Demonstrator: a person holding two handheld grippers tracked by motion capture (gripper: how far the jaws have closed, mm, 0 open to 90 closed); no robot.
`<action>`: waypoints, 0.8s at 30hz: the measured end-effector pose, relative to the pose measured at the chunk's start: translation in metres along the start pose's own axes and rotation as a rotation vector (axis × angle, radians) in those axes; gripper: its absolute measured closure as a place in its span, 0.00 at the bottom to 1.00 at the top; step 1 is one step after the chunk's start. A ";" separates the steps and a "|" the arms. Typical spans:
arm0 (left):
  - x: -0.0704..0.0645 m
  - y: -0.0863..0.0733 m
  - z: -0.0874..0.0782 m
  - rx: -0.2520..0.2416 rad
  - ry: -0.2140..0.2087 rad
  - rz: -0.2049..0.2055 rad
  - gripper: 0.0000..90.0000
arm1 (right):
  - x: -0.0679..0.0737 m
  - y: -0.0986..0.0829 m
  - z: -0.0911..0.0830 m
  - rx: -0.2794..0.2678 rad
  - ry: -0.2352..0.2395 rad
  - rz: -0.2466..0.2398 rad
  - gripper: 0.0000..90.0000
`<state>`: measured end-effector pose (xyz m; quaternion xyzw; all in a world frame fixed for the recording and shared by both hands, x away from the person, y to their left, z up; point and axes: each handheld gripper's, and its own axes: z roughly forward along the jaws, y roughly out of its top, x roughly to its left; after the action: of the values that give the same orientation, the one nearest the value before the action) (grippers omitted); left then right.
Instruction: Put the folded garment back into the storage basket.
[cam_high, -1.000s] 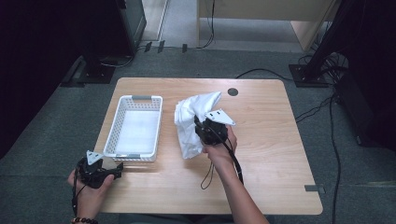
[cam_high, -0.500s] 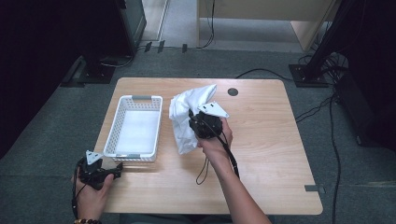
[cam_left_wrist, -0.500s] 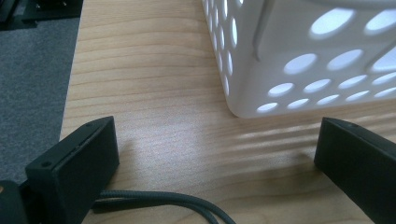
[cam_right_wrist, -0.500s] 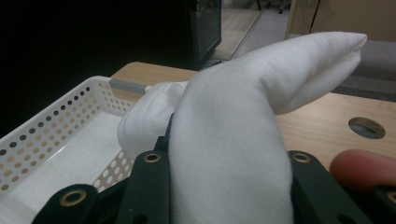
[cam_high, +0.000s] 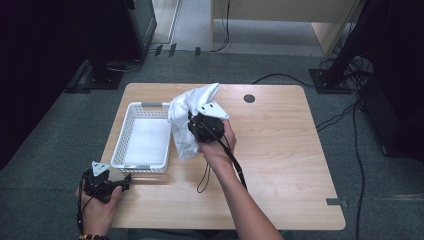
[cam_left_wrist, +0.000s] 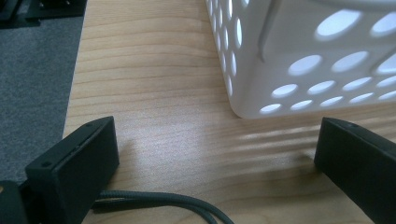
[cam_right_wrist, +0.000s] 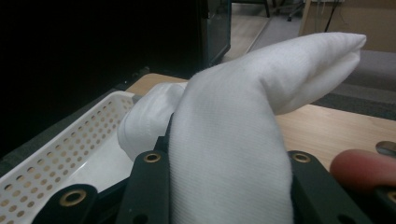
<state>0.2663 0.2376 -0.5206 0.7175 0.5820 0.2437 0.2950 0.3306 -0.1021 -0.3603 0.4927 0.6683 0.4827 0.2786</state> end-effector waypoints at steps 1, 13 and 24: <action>0.000 0.000 0.000 0.000 0.000 -0.001 0.00 | 0.004 0.001 0.002 -0.003 0.009 0.000 0.73; 0.000 0.000 0.000 -0.002 -0.002 0.001 0.00 | 0.027 0.006 0.012 -0.014 0.052 -0.004 0.73; -0.002 0.000 0.001 -0.002 -0.006 0.004 0.00 | 0.045 0.009 0.022 -0.024 0.090 0.006 0.73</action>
<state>0.2664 0.2355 -0.5208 0.7191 0.5794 0.2430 0.2970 0.3363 -0.0519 -0.3551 0.4691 0.6730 0.5130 0.2527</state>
